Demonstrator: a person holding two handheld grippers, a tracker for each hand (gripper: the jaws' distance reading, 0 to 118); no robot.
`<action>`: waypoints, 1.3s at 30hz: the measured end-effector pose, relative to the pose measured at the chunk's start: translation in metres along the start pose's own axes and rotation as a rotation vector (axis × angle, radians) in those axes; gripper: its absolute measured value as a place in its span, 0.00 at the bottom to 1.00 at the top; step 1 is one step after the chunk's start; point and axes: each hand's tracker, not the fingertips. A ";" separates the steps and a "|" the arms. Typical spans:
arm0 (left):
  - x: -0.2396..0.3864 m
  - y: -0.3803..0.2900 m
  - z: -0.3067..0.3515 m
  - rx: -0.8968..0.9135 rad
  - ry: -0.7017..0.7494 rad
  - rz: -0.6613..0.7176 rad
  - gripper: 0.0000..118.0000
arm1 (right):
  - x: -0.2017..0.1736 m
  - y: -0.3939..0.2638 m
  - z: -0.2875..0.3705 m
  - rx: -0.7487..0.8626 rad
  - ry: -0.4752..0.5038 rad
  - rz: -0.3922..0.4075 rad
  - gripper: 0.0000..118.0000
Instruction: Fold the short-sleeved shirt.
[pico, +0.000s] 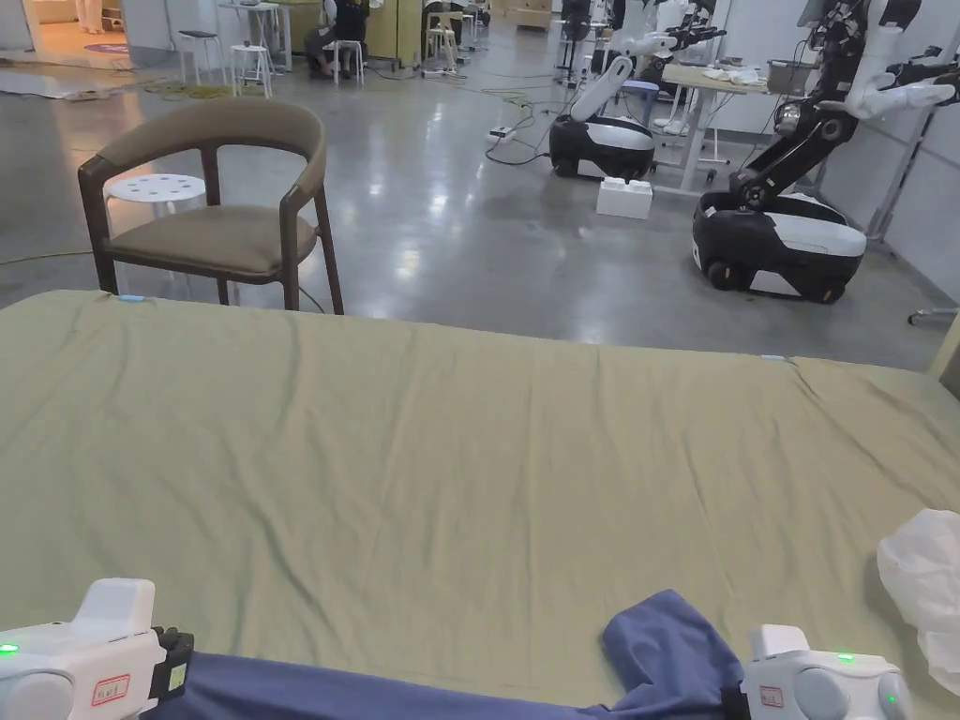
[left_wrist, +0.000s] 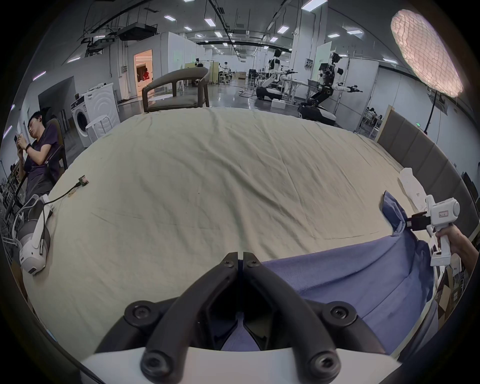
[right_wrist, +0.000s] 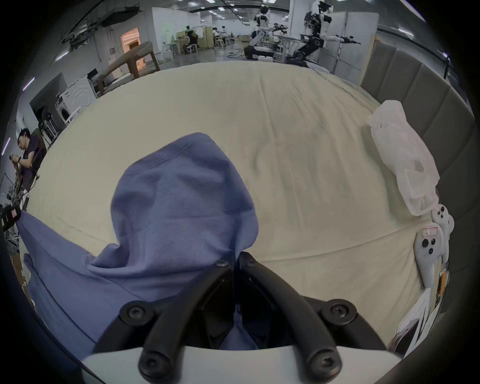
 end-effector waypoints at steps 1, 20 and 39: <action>-0.001 0.000 0.002 0.003 -0.001 0.009 0.00 | 0.002 0.000 0.008 0.015 0.003 -0.008 0.00; -0.033 -0.060 0.097 0.127 -0.077 0.041 0.00 | 0.007 -0.107 0.211 0.202 0.012 0.055 0.00; -0.023 -0.177 0.080 -0.200 -0.001 -0.185 0.01 | -0.013 -0.225 0.162 -0.104 -0.066 0.132 0.01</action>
